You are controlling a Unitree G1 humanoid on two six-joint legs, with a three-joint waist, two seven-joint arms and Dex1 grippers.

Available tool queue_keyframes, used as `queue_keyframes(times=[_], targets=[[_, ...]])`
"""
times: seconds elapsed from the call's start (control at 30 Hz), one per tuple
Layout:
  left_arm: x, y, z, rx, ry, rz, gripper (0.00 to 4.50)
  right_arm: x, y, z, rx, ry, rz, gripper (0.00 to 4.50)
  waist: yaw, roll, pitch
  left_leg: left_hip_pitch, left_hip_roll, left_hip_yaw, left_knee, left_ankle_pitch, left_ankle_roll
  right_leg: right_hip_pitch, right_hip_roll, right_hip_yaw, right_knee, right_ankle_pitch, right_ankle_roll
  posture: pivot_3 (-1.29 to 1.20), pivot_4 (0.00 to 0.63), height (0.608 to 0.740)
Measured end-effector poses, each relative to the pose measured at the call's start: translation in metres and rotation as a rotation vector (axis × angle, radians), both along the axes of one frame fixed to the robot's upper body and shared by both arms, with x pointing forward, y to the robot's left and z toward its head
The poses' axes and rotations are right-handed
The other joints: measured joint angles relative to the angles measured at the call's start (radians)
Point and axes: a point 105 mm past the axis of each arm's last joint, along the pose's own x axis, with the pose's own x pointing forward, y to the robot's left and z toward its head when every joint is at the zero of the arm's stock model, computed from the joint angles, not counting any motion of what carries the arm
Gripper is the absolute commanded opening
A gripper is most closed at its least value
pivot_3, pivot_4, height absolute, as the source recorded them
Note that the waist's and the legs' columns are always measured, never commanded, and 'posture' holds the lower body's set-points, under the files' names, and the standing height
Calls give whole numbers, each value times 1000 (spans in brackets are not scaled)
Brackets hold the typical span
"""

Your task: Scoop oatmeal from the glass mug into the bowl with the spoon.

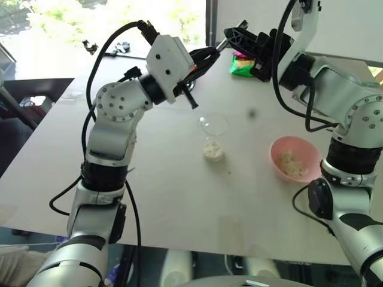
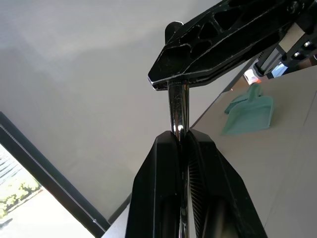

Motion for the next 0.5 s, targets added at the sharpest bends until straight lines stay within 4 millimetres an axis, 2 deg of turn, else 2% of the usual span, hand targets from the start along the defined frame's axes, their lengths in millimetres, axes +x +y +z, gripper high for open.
queue_keyframes(times=[0.1,0.2,0.27,0.33,0.4,0.43,0.47,0.5], targets=[[1,5,3,-112,118,-37,2327,2,-2,0,12,21,-11,0,-1,0,0,0,2,-1,1,0,0,0,1,0,0,0,0,0,150,740],[5,27,10,-285,286,-38,3406,10,-24,5,59,46,-93,0,-1,0,0,0,3,-4,2,0,0,0,1,0,0,0,0,0,150,740],[6,47,10,-385,367,-8,3406,17,-41,8,78,57,-149,0,-1,0,0,0,3,-4,3,0,0,1,0,1,0,0,0,0,150,740],[8,74,-8,-450,449,74,3406,24,-69,10,107,71,-229,0,-2,1,0,1,3,-4,2,0,0,1,0,1,0,0,0,0,150,740],[11,100,-45,-509,565,168,3406,29,-100,10,156,87,-313,0,-2,1,0,1,3,-4,2,0,0,1,1,1,0,0,0,0,150,740],[10,105,-59,-513,608,190,3406,30,-109,9,161,91,-338,0,-2,1,0,1,3,-4,2,0,0,1,1,1,0,0,0,0,150,740],[7,110,-86,-503,688,223,3406,29,-120,6,170,99,-372,0,-1,1,0,1,3,-4,2,0,0,1,1,1,0,0,0,0,150,740],[4,110,-101,-493,731,233,3406,29,-126,5,177,104,-389,0,-1,1,0,0,4,-4,2,0,0,1,1,1,1,0,0,0,150,740]])
